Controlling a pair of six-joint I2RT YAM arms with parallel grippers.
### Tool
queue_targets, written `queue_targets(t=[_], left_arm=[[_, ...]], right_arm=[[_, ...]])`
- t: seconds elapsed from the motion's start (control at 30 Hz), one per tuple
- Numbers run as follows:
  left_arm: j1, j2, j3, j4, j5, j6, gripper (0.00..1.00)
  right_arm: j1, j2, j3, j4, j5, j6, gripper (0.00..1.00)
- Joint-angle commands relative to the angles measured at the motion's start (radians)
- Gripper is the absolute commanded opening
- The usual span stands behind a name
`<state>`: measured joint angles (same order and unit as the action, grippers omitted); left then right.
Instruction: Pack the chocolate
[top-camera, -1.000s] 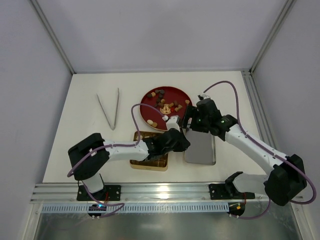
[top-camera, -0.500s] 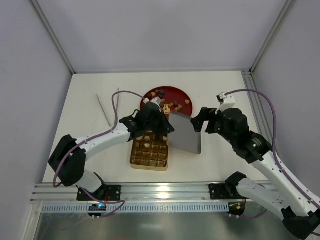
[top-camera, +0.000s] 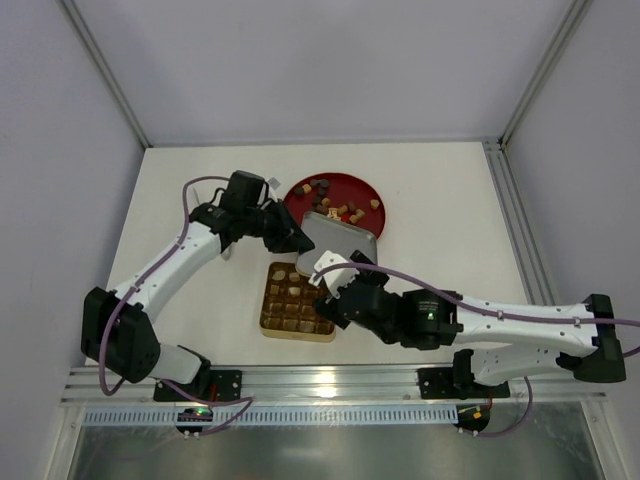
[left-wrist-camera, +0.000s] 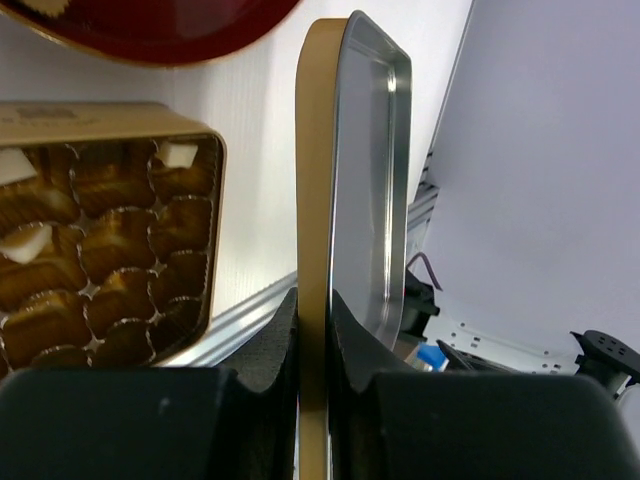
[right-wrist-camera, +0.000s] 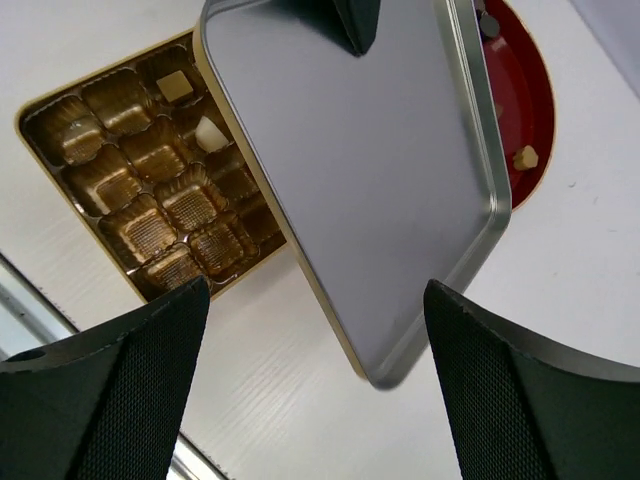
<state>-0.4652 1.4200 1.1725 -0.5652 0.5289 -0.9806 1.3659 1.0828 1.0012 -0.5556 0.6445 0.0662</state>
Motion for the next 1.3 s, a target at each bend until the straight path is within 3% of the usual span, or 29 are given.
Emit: queue_targets(t=[0.0, 0.2, 0.33, 0.6, 0.8, 0.83, 0.93, 1.07, 1.1, 1.2, 1.27], left_arm=[[0.003, -0.039, 0.024, -0.039, 0.112, -0.018, 0.0], [0.005, -0.062, 0.027, -0.042, 0.114, -0.035, 0.0], [0.005, -0.066, 0.021, -0.047, 0.125, -0.036, 0.0], [0.005, -0.085, 0.019, -0.055, 0.131, -0.033, 0.01], [0.005, -0.099, 0.024, -0.065, 0.126, -0.023, 0.02], [0.005, -0.098, 0.026, -0.068, 0.123, -0.018, 0.04], [0.005, -0.099, 0.041, -0.076, 0.114, -0.001, 0.2], [0.011, -0.084, 0.113, -0.116, 0.085, 0.046, 0.49], [0.016, -0.081, 0.131, -0.13, 0.076, 0.071, 0.61], [0.031, -0.069, 0.196, -0.153, 0.048, 0.1, 0.76], [0.052, -0.061, 0.229, -0.16, 0.046, 0.123, 0.79]], right_arm=[[0.042, 0.083, 0.088, 0.014, 0.195, -0.144, 0.88], [0.047, 0.173, 0.089, 0.077, 0.231, -0.258, 0.85], [0.05, 0.235, 0.1, 0.095, 0.25, -0.311, 0.73], [0.05, 0.29, 0.129, 0.114, 0.308, -0.394, 0.57], [0.05, 0.319, 0.14, 0.114, 0.328, -0.422, 0.33], [0.05, 0.318, 0.142, 0.112, 0.327, -0.424, 0.24], [0.052, 0.318, 0.158, 0.106, 0.333, -0.421, 0.04], [0.053, 0.309, 0.174, 0.089, 0.337, -0.401, 0.04], [0.053, 0.299, 0.18, 0.073, 0.333, -0.391, 0.04], [0.053, 0.264, 0.201, 0.045, 0.319, -0.333, 0.04], [0.053, 0.249, 0.209, 0.008, 0.293, -0.284, 0.04]])
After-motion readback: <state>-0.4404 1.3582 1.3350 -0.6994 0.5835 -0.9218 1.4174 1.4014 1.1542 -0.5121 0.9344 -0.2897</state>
